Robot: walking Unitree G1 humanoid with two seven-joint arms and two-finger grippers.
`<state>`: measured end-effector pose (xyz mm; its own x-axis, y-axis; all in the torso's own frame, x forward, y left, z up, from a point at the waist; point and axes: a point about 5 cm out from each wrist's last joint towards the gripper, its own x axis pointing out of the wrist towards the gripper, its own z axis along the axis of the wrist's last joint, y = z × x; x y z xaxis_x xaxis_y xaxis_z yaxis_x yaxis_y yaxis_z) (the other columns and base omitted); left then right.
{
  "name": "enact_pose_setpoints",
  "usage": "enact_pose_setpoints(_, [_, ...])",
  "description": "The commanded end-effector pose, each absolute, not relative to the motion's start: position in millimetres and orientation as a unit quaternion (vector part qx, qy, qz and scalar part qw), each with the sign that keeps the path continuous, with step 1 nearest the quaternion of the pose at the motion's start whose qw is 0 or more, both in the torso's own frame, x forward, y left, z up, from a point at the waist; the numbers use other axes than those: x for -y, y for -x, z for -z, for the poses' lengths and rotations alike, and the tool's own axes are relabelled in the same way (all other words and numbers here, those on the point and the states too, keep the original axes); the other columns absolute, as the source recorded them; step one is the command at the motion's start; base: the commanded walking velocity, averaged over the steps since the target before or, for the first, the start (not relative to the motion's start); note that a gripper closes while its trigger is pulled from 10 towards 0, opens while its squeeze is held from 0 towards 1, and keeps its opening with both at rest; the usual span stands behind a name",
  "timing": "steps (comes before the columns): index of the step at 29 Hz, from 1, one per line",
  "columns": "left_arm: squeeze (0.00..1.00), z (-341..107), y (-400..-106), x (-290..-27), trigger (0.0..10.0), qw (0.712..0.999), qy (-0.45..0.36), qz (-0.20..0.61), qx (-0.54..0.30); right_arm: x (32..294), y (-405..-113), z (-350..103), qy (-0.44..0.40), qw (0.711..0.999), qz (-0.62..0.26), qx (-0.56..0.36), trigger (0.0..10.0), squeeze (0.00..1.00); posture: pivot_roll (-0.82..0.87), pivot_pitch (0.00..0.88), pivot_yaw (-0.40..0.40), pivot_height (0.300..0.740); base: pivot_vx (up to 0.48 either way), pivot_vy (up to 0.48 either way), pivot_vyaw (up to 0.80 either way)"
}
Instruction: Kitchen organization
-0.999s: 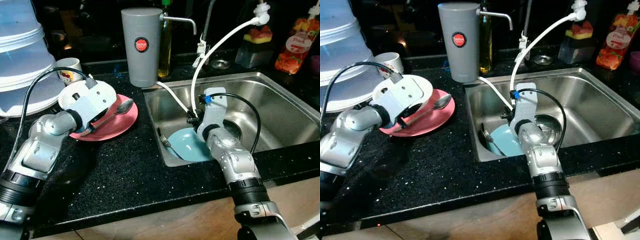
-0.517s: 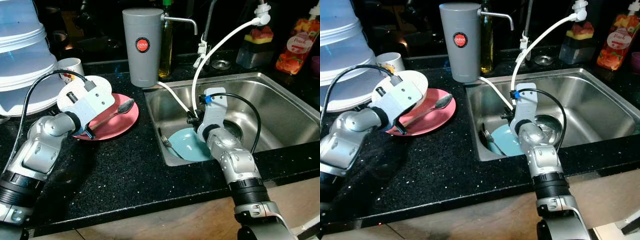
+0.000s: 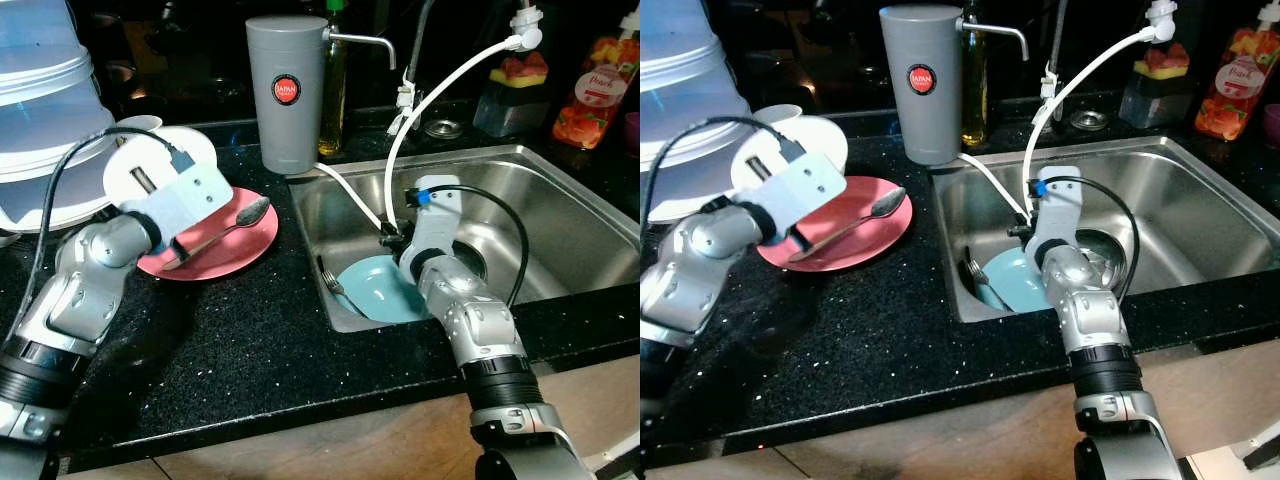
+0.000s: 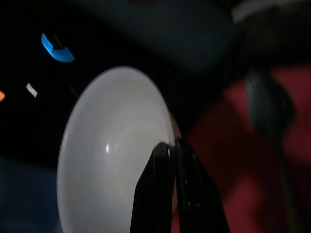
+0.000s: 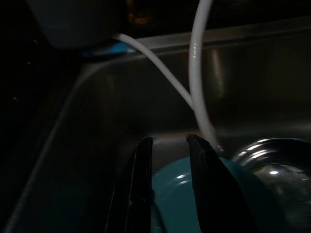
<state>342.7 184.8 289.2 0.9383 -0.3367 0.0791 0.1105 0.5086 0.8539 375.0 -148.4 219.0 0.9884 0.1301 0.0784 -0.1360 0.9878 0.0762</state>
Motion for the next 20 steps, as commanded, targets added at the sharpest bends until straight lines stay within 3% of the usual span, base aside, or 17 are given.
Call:
enact_pose_setpoints(1, [0.00,-296,-334,-163,0.0,0.833,-0.493,0.175,0.182,145,-374,-228,-0.071,0.993,-0.073,0.052,10.0,0.00,0.06,0.045,0.068,0.740,0.000,0.000,0.00])
enact_pose_setpoints(6, [0.00,-276,-322,-137,0.0,0.801,-0.499,0.270,0.193,139,-372,-245,-0.153,0.980,-0.096,0.090,10.0,0.02,0.06,0.045,0.069,0.740,0.000,0.000,0.00])
enact_pose_setpoints(7, [0.00,-269,-320,-135,0.0,0.795,-0.502,0.285,0.186,138,-371,-251,-0.176,0.974,-0.102,0.105,10.0,0.20,0.06,0.045,0.070,0.740,0.000,0.000,0.00])
enact_pose_setpoints(8, [0.00,-261,-318,-133,0.0,0.793,-0.499,0.299,0.179,137,-369,-258,-0.203,0.966,-0.110,0.120,10.0,1.00,0.06,0.045,0.070,0.740,0.000,0.000,0.00])
enact_pose_setpoints(15, [0.00,-235,-312,-129,0.0,0.770,-0.509,0.346,0.168,128,-359,-286,-0.292,0.920,-0.192,0.178,10.0,1.00,0.06,0.046,0.072,0.740,0.000,0.000,0.00])
enact_pose_setpoints(19, [0.00,-234,-311,-124,0.0,0.764,-0.508,0.357,0.176,112,-356,-281,-0.249,0.924,-0.254,0.139,10.0,1.00,0.06,0.047,0.072,0.740,0.000,0.000,0.00])
enact_pose_setpoints(20, [0.00,-235,-311,-121,0.0,0.761,-0.508,0.362,0.181,105,-354,-277,-0.224,0.927,-0.275,0.122,10.0,0.00,0.06,0.046,0.072,0.740,0.000,0.000,0.00])
